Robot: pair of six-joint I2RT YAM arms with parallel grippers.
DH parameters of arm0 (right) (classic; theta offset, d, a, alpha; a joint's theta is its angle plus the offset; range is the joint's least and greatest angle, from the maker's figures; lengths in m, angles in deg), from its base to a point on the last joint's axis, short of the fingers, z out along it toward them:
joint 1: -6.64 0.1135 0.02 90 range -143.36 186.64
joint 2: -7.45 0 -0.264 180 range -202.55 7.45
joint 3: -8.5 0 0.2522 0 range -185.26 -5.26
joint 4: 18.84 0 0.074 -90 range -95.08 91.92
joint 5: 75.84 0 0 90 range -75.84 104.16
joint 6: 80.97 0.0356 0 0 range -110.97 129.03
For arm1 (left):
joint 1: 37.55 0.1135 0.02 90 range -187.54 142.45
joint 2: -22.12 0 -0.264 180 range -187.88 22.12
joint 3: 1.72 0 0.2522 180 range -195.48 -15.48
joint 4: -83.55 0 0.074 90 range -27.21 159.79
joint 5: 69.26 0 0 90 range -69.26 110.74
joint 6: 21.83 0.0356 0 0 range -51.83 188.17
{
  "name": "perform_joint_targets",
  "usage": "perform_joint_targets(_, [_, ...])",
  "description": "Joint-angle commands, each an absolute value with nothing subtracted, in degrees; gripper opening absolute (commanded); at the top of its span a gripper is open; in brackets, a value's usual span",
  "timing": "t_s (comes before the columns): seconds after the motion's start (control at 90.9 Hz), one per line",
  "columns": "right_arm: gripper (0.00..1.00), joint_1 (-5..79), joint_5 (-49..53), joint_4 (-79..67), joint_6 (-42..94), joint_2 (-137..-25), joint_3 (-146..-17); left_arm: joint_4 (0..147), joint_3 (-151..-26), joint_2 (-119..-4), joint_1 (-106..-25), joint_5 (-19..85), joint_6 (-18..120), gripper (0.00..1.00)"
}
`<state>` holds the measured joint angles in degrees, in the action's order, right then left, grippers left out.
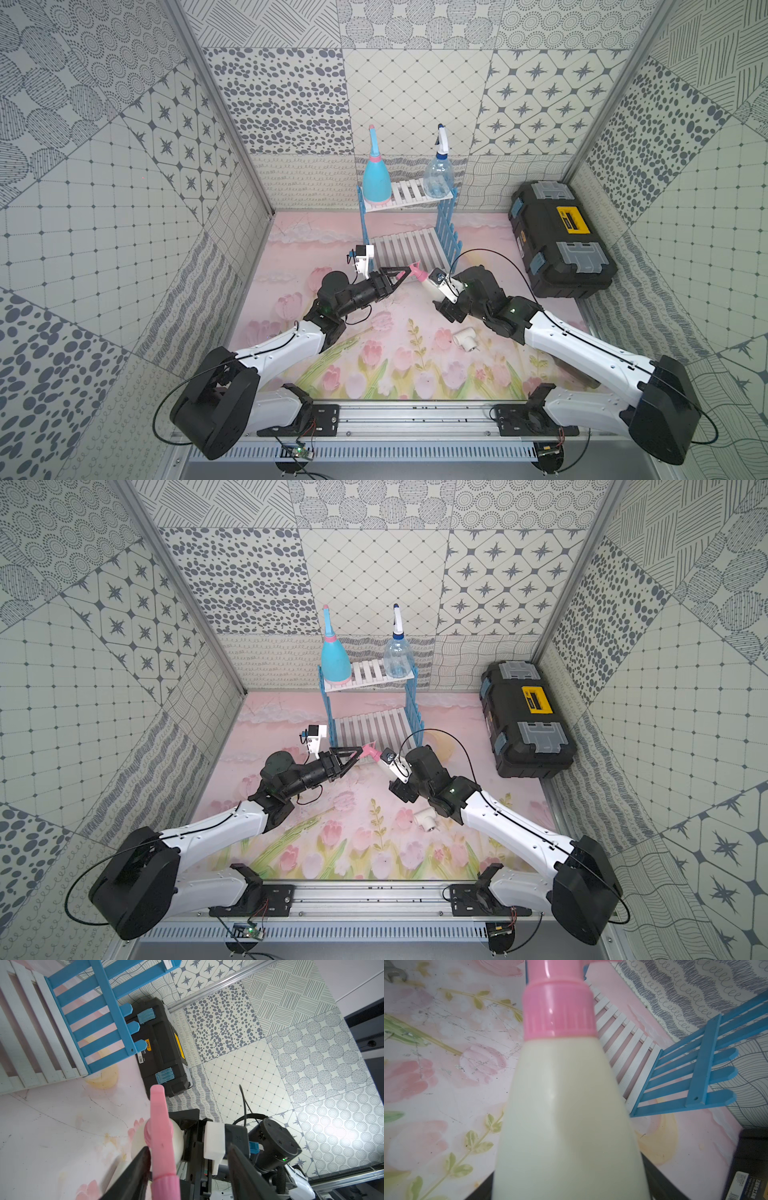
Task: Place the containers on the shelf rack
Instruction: 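Pick up a container from the center of the board.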
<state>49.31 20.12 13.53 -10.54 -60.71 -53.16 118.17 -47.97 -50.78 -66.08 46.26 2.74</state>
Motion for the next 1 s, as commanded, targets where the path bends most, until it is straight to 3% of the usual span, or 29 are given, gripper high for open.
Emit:
perform_joint_targets(0.0, [0.76, 49.38, 17.59, 10.12, -8.96, -58.59, -52.64, 119.85, -48.97, -51.32, -65.80, 47.96, 4.53, 0.47])
perform_joint_targets(0.297, [0.72, 49.31, 16.14, 10.13, -8.24, -57.48, -52.30, 117.49, -48.88, -51.24, -65.84, 46.96, 5.25, 0.25])
perform_joint_targets(0.506, [0.73, 48.49, 14.08, 10.13, -6.80, -57.13, -51.94, 115.87, -49.38, -51.05, -65.87, 48.07, 7.61, 0.00])
perform_joint_targets(0.638, [0.79, 48.33, 12.05, 10.28, -5.29, -56.16, -51.44, 114.00, -49.83, -49.85, -65.85, 48.72, 10.40, 0.00])
perform_joint_targets(0.748, [0.96, 47.88, 9.63, 10.58, -3.01, -54.20, -50.39, 113.04, -49.89, -48.43, -65.80, 49.29, 12.75, 0.00])
perform_joint_targets(0.99, [0.97, 45.19, -2.66, 15.19, 3.90, -46.26, -51.88, 104.62, -50.51, -43.26, -63.08, 50.29, 18.81, 0.00])
